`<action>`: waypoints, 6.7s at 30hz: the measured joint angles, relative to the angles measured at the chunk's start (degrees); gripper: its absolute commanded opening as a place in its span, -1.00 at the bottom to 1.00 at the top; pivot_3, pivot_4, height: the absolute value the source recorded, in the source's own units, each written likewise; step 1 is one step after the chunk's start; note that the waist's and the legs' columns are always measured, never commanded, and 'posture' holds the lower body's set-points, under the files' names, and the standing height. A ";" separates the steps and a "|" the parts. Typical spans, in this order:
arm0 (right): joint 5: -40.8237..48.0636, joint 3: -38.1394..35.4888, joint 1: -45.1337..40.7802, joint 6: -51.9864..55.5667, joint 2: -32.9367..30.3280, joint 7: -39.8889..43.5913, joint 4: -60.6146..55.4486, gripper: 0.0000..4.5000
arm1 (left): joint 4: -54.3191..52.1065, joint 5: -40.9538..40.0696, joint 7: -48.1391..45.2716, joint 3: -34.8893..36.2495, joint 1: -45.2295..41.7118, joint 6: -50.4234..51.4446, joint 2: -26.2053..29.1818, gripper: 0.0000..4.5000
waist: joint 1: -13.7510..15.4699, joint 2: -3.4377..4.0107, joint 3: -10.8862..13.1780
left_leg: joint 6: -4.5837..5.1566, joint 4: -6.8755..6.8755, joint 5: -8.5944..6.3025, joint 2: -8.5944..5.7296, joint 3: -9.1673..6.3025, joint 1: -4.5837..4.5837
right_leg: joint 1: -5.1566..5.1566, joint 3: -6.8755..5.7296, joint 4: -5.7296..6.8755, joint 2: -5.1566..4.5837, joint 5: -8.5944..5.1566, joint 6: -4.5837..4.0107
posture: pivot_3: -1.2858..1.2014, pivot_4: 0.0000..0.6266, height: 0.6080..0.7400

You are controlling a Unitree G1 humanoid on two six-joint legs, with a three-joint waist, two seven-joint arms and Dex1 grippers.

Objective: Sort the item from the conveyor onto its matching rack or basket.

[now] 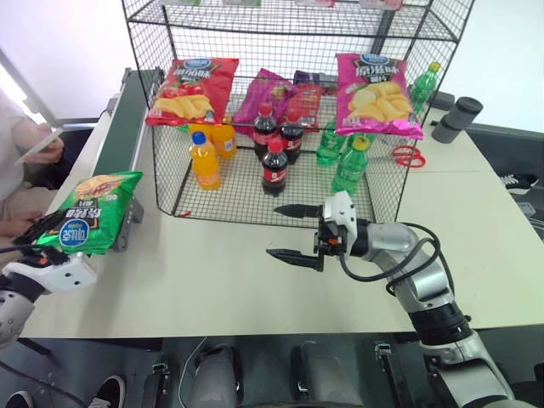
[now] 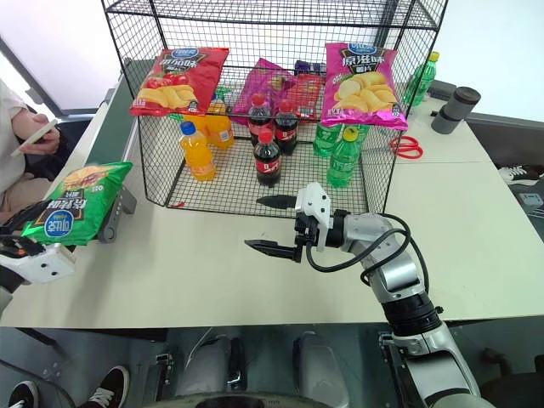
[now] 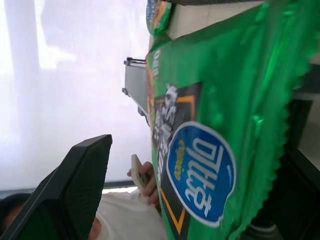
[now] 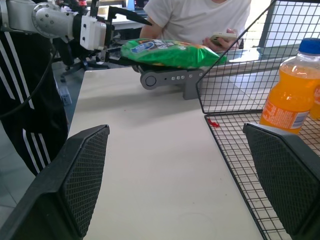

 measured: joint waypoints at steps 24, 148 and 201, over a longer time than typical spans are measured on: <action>-1.19 -0.09 -0.05 -1.24 -0.38 -0.75 2.42 1.00 | -5.80 -24.02 -11.49 6.00 -0.10 6.33 0.26 -0.98 | 0.04 -0.06 -0.03 | -0.01 0.03 0.00 0.03 0.01 -0.02 | -0.02 0.00 0.04 0.00 0.00 0.00 | 0.03 -0.52 1.00; -49.62 -3.84 -24.67 2.20 2.97 -54.11 14.04 -0.94 | -32.06 -60.30 -35.65 -7.15 -21.33 52.90 -29.89 1.00 | -0.60 -0.10 0.03 | -0.65 0.07 0.39 0.12 -0.06 -0.05 | -0.35 0.67 0.42 0.53 -0.03 -0.02 | 0.03 -0.52 1.00; -38.92 1.77 -27.59 -9.11 4.12 -42.74 16.19 0.98 | -32.23 -53.46 -29.47 -11.97 -21.28 47.27 -34.97 1.00 | -1.64 -0.09 0.03 | -0.39 0.02 0.24 0.13 -0.07 -0.06 | -0.38 0.66 0.44 0.53 -0.03 -0.02 | 0.03 -0.52 1.00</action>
